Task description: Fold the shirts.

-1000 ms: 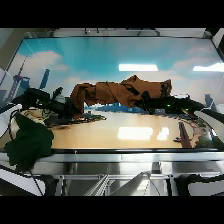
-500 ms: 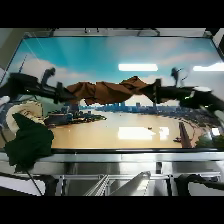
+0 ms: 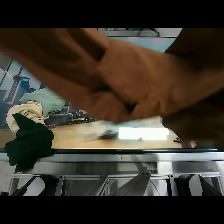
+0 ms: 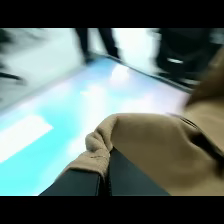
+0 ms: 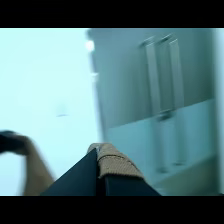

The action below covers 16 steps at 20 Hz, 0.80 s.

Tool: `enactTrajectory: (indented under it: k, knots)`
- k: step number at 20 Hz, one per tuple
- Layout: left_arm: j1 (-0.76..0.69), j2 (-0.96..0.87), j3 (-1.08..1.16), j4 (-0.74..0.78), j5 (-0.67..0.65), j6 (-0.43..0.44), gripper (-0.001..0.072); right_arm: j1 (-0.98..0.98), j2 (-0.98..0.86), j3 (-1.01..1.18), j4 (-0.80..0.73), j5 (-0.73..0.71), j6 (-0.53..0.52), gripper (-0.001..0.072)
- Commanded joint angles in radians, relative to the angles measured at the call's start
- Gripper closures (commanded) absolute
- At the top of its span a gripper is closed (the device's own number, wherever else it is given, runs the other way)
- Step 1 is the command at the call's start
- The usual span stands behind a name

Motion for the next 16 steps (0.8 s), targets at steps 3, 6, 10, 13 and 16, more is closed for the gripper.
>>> enactTrajectory:
  k: [3, 6, 10, 13, 16]
  knots:
    - [0.206, 0.105, -0.278, -0.006, -0.063, 0.041, 0.0690, -0.025, 0.054, -0.023, -0.468, -0.176, 0.227, 0.0695]
    - [-0.038, -0.040, -0.528, 0.035, -0.069, 0.114, 0.0691, 0.168, -0.132, -0.163, -0.475, -0.199, 0.161, 0.0695]
    - [-0.395, -0.378, -0.660, 0.275, -0.287, 0.223, 0.0687, 0.418, -0.497, -0.263, -0.475, -0.400, -0.003, 0.0694]
    - [-0.519, -0.711, -0.547, 0.295, -0.386, 0.237, 0.0688, 0.478, -0.786, -0.262, -0.377, -0.534, -0.161, 0.0694]
    - [-0.542, -0.983, -0.299, 0.260, -0.300, 0.114, 0.0513, 0.456, -0.968, -0.246, -0.185, -0.550, -0.350, 0.0636]
